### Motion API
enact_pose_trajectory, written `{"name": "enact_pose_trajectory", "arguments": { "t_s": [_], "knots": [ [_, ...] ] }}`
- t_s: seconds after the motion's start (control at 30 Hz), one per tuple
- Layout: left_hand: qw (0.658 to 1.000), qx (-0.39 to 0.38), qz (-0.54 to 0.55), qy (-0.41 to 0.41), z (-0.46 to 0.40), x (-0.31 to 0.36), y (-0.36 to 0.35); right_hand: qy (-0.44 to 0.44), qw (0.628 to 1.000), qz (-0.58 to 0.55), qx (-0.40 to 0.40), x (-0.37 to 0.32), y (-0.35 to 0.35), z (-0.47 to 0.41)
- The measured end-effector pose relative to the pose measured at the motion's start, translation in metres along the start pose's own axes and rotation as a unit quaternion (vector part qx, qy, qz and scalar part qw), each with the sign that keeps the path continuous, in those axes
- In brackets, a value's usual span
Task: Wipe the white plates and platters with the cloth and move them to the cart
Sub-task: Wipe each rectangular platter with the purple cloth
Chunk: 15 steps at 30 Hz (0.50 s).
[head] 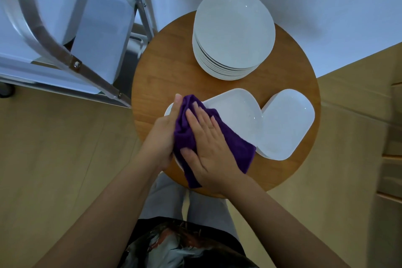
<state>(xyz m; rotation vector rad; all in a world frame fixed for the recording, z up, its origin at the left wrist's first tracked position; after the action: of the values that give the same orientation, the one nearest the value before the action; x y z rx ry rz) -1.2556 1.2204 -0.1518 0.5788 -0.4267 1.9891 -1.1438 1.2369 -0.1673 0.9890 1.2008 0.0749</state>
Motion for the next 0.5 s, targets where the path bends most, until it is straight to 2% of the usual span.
{"name": "enact_pose_trajectory", "arguments": {
  "t_s": [0.17,0.33,0.43,0.5],
  "knots": [
    [0.998,-0.032,-0.049,-0.024,-0.001,0.008,0.004,0.057,0.986,0.156,0.023,0.027,0.032,-0.022],
    [0.999,-0.001,-0.01,-0.046,-0.004,0.004,0.005,0.023,0.979,0.184,0.086,0.053,0.064,-0.036],
    [0.997,0.035,0.022,-0.066,-0.006,-0.003,0.004,-0.071,0.971,0.169,0.154,0.067,0.077,-0.032],
    [0.994,0.063,0.035,-0.08,-0.006,-0.005,0.003,-0.184,0.964,0.078,0.177,0.076,0.079,-0.025]
  ]
}}
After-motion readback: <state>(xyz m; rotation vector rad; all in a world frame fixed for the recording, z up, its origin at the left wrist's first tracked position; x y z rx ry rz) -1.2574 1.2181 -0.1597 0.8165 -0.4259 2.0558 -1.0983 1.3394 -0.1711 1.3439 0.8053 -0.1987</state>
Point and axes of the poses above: each hand's wrist, its own z-axis away from the middle knuckle, its own y-axis out of the back of the hand, x = y × z, the point moved 2 cm from there along -z, towards the middle knuckle, and after that the axes turned 5 degrees about y, right-handed, at the moved point
